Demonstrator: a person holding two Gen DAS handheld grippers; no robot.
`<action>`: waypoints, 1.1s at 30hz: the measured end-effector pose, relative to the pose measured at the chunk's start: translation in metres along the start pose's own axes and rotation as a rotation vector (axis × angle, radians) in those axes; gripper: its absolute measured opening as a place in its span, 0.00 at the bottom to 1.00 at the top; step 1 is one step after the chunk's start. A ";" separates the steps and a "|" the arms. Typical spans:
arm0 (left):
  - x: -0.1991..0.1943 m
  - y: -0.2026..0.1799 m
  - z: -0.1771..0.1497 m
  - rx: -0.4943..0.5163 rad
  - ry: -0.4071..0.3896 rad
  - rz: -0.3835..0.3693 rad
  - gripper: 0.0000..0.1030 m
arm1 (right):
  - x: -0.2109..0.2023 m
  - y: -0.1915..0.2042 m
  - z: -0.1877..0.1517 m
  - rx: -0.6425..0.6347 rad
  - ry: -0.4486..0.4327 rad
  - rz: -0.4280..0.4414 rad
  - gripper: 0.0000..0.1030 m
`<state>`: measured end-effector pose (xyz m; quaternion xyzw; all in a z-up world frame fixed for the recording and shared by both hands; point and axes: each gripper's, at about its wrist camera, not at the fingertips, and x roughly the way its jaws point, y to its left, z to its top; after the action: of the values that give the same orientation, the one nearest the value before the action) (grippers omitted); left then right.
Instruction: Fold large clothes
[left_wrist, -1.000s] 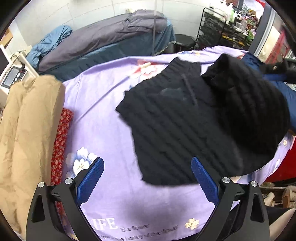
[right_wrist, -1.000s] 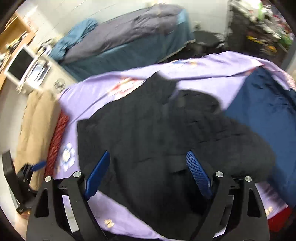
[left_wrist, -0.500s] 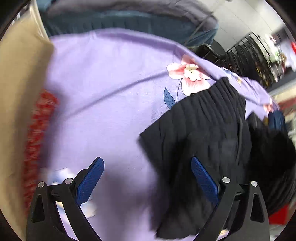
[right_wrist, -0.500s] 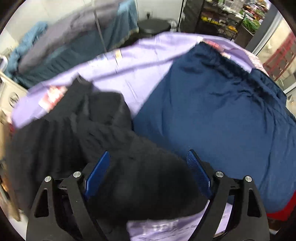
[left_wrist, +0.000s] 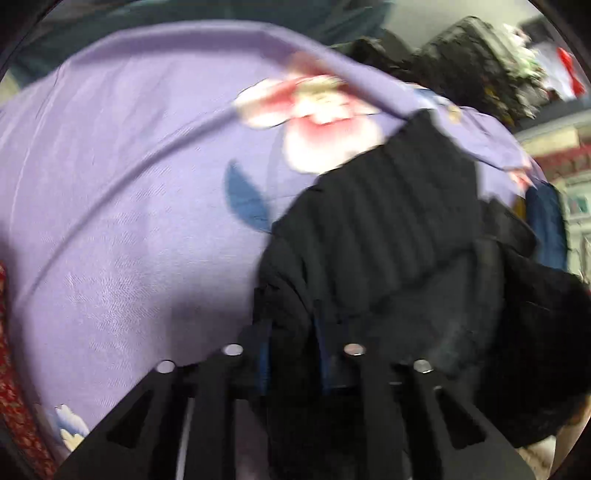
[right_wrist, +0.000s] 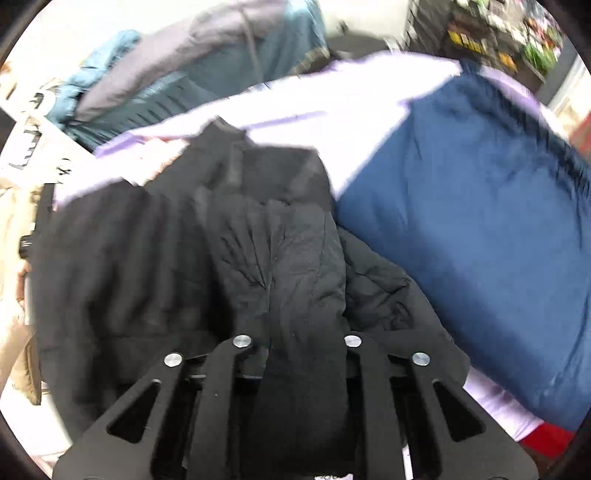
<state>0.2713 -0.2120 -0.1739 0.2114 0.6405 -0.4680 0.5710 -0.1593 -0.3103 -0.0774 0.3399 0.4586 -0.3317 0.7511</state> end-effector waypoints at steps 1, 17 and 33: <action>-0.013 -0.004 -0.001 0.012 -0.018 -0.033 0.13 | -0.015 0.008 0.005 -0.017 -0.037 0.008 0.13; -0.262 -0.011 -0.041 0.072 -0.573 -0.040 0.11 | -0.225 -0.045 0.074 0.050 -0.610 0.173 0.17; -0.088 0.051 -0.098 -0.217 -0.187 0.114 0.70 | -0.049 -0.091 -0.044 0.438 -0.198 -0.187 0.72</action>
<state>0.2832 -0.0818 -0.1190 0.1399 0.6185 -0.3804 0.6731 -0.2711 -0.3160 -0.0669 0.4166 0.3292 -0.5228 0.6669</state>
